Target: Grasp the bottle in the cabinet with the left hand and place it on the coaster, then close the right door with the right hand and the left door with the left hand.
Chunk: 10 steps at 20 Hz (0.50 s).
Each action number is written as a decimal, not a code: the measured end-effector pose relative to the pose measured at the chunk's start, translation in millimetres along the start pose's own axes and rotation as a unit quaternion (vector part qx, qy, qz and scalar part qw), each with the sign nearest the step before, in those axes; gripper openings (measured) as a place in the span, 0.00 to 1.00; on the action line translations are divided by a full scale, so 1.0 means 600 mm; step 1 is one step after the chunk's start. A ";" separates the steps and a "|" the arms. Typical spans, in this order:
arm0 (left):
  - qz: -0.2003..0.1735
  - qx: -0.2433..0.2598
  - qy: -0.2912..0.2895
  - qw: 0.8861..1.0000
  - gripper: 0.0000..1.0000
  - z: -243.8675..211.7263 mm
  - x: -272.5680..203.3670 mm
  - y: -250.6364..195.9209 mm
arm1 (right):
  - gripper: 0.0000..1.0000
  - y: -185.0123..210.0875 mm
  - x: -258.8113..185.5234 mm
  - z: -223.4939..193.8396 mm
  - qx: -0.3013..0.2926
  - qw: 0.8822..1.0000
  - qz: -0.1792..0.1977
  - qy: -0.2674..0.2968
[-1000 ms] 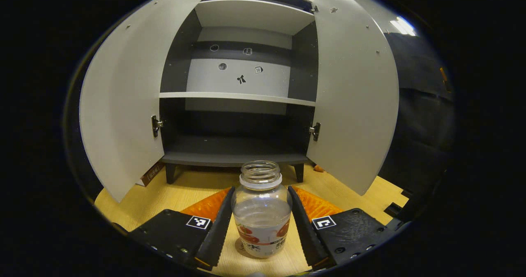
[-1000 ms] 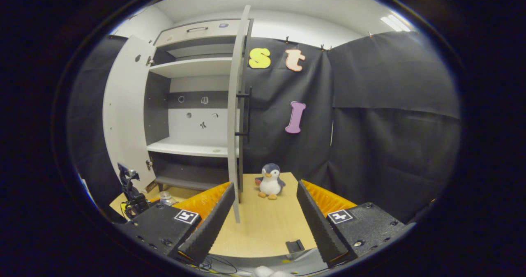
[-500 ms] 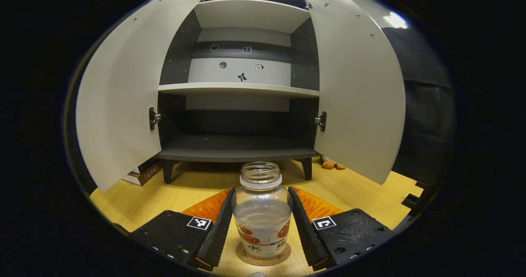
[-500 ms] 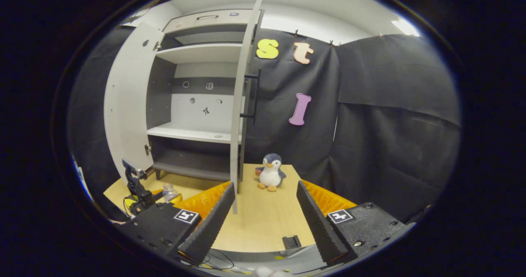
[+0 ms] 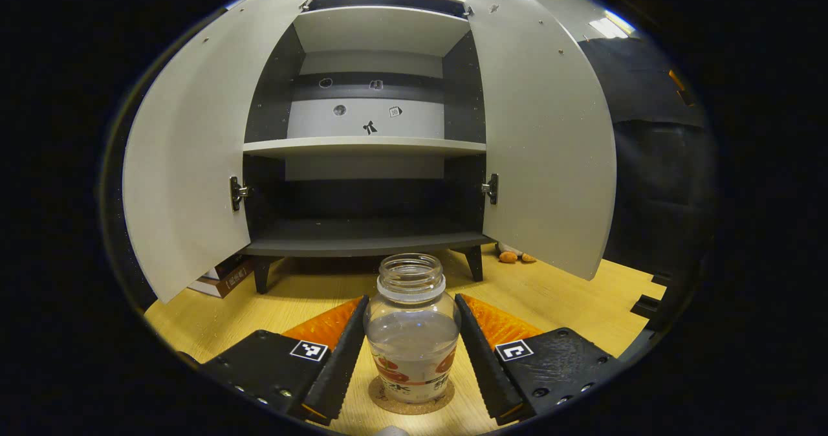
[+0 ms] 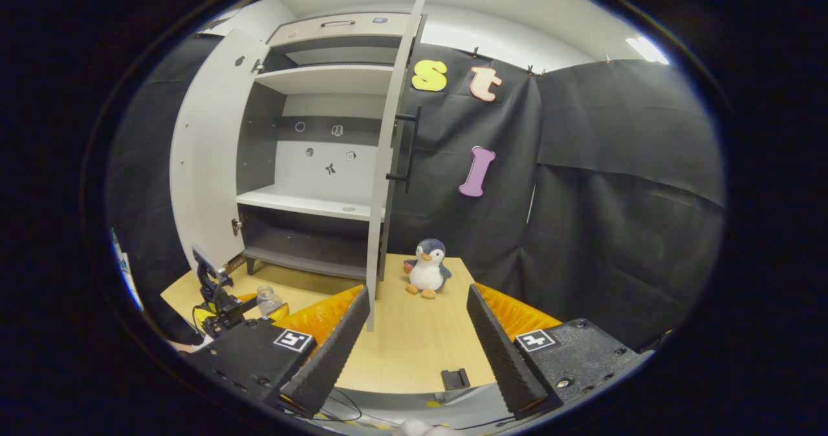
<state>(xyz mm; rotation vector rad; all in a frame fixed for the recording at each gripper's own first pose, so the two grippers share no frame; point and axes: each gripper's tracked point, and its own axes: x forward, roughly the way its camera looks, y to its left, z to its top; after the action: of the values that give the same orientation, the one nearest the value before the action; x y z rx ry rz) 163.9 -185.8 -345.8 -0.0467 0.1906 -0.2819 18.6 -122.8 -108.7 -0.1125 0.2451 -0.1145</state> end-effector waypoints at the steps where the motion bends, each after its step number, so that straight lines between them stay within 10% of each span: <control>1: 0.004 0.002 -0.004 1.000 0.79 0.002 -0.002 0.004 | 0.99 -0.001 -0.002 0.000 -0.002 1.000 0.001 -0.003; 10: 0.012 0.019 -0.055 0.998 0.96 0.095 -0.017 0.005 | 0.99 -0.003 -0.027 0.014 -0.001 1.000 0.001 -0.015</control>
<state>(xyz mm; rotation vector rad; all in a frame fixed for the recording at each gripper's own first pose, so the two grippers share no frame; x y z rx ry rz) 166.0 -178.8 -288.2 -0.0218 0.0766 -0.2581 4.9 -121.9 -96.5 -0.1167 0.2161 -0.1100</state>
